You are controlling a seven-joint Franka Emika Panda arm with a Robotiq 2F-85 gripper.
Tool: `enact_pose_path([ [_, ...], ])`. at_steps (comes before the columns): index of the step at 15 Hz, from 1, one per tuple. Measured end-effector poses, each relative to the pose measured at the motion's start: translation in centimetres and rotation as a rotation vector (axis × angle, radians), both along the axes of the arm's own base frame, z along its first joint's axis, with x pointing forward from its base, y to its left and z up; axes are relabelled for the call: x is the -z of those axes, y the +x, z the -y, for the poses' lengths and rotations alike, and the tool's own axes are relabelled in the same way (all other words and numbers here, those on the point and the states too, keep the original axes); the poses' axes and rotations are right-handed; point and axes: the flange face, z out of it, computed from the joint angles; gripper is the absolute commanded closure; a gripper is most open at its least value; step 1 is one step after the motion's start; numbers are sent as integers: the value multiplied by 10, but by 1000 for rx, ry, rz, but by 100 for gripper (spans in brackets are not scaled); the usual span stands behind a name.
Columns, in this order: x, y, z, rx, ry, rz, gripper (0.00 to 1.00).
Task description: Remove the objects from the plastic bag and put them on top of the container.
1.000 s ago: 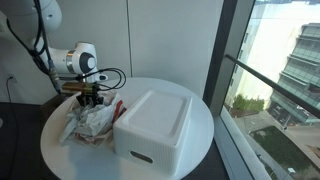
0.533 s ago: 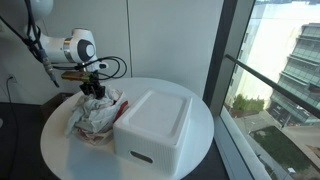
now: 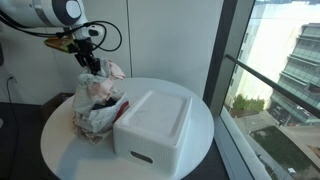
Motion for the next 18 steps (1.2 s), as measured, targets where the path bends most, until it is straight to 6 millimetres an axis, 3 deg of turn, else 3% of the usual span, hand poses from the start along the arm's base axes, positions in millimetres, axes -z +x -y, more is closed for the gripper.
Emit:
enact_pose_path([
  [2,-30,-19,25,82,42,41,83],
  [5,-68,-48,78,217,108,96,84],
  [8,-93,-76,147,370,161,146,85],
  [10,-98,-94,205,488,187,176,84],
  [12,-95,-101,264,609,211,222,84],
  [14,-82,-93,306,715,241,292,84],
  [16,-56,-70,324,783,264,361,84],
  [18,-18,-40,324,823,280,377,84],
])
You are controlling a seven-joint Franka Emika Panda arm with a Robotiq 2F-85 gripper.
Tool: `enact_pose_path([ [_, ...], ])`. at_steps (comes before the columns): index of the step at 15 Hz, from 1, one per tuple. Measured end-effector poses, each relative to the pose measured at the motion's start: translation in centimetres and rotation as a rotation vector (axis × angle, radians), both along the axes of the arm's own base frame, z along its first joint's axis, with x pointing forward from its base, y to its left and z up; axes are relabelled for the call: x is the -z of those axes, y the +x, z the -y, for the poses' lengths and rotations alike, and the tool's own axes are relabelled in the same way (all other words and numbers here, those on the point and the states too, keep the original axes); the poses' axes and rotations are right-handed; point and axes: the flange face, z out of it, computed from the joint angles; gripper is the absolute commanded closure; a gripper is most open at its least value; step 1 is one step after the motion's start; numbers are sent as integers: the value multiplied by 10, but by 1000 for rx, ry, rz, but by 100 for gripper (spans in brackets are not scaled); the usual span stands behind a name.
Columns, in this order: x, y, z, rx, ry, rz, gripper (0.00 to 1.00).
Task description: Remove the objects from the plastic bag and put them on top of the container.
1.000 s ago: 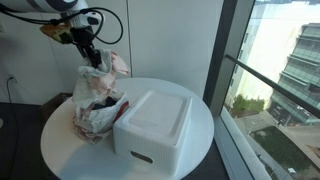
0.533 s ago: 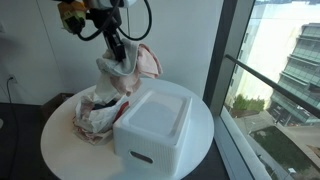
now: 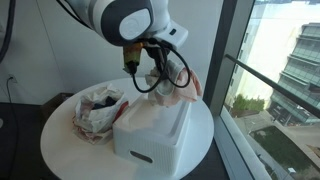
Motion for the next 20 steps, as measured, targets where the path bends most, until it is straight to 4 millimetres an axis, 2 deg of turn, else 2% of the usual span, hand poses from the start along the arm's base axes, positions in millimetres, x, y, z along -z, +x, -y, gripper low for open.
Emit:
enact_pose_path([
  [2,43,30,-7,23,36,-25,49],
  [4,79,56,-13,35,69,-53,35],
  [6,95,76,-16,33,65,-53,19],
  [8,90,82,-13,40,17,-20,3],
  [10,73,78,-10,58,-45,42,0],
  [12,51,67,-18,27,-116,120,0],
  [14,32,54,-46,-69,-182,166,0],
  [16,20,47,-86,-194,-228,172,0],
  [20,14,47,-194,-457,-283,88,0],
])
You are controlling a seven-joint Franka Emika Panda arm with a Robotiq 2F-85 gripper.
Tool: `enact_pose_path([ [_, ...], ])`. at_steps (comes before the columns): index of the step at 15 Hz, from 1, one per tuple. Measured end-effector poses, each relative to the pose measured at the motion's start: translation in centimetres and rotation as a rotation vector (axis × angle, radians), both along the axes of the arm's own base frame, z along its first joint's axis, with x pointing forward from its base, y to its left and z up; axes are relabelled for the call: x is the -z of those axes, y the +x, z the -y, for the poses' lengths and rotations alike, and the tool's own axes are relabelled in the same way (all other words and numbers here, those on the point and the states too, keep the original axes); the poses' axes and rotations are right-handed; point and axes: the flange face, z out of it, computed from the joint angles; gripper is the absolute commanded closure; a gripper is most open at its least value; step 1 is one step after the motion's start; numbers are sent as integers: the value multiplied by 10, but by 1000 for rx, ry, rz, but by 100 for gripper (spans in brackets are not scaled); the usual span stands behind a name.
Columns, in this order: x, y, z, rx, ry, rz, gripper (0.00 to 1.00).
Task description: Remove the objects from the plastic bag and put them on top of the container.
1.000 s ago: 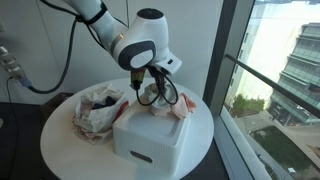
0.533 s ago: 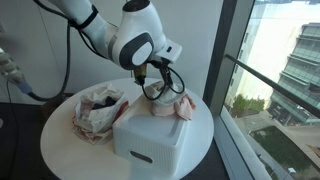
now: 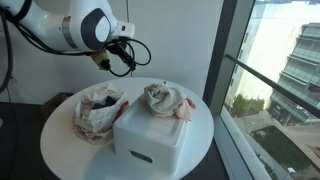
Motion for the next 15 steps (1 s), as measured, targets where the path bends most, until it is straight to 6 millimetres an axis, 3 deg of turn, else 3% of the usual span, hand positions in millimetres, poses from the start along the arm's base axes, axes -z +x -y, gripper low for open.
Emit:
enact_pose_path([
  [3,8,12,-86,-151,-26,-117,0],
  [6,42,37,-136,-266,5,-267,0],
  [9,91,64,-144,-337,25,-402,0],
  [12,140,86,-125,-329,20,-500,0],
  [15,179,90,-107,-303,34,-608,0],
])
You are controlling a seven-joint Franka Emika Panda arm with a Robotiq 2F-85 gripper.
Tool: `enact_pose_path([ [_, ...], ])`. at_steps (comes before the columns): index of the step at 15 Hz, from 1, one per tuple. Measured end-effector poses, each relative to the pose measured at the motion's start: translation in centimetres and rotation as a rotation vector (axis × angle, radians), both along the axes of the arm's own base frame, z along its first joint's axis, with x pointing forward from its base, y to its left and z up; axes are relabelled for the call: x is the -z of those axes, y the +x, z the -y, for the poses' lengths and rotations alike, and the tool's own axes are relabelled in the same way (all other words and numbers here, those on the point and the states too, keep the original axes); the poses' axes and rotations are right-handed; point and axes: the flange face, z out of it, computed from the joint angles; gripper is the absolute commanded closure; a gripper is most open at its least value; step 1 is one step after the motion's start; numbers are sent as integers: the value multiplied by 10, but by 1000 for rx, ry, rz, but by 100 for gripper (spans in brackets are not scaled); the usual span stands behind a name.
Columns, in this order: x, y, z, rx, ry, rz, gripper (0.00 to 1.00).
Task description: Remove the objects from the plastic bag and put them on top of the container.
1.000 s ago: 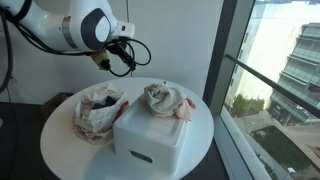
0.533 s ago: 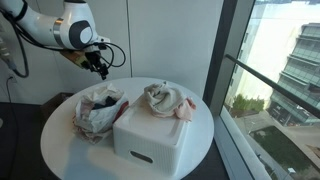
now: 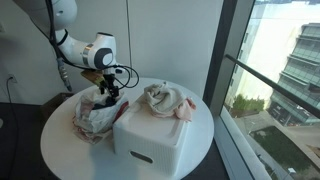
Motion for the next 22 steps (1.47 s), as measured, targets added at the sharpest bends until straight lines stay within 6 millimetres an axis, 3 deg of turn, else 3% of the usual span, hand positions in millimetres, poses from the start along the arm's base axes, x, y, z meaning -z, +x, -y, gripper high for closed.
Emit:
enact_pose_path([
  [3,20,-9,0,-5,-5,-79,0],
  [8,31,-23,-12,-35,-12,-164,0],
  [12,67,-29,-15,-60,-45,-199,0],
  [13,78,-28,-15,-74,-72,-184,25],
  [14,87,-28,-15,-89,-102,-166,26],
  [16,100,-29,-21,-117,-147,-137,40],
  [22,97,-29,-44,-145,-167,-81,84],
])
